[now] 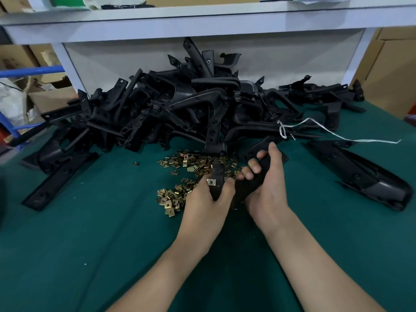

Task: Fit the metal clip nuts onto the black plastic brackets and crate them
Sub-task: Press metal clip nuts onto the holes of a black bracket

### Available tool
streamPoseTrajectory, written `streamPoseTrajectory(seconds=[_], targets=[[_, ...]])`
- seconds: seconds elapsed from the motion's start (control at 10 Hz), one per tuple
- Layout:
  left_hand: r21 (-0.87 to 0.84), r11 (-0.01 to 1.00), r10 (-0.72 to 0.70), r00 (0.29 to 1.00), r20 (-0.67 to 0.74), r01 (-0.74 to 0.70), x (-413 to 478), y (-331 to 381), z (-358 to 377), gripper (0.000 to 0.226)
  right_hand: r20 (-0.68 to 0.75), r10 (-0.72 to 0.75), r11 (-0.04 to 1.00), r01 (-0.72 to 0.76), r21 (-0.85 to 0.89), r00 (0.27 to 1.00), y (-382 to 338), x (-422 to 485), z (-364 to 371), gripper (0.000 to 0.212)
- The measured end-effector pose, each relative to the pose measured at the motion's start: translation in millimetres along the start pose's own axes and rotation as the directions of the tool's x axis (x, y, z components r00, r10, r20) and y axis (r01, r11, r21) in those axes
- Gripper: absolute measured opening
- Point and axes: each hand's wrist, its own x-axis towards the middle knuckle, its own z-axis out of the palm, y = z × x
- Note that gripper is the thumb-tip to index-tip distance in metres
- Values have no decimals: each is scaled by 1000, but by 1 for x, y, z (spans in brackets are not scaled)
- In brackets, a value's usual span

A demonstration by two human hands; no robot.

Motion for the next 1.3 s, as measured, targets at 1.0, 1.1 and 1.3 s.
streamPoseTrajectory(seconds=[1.0, 1.1, 1.3], targets=[[169, 979, 121, 991, -61, -109, -1, -6, 5, 42, 21, 42, 999, -42, 0, 999, 2, 2, -1, 36], [217, 966, 161, 984, -73, -142, -1, -6, 5, 44, 22, 44, 999, -44, 0, 999, 2, 2, -2, 36], [460, 874, 203, 977, -60, -153, 2, -6, -4, 46, 32, 39, 999, -39, 2, 999, 3, 2, -1, 36]])
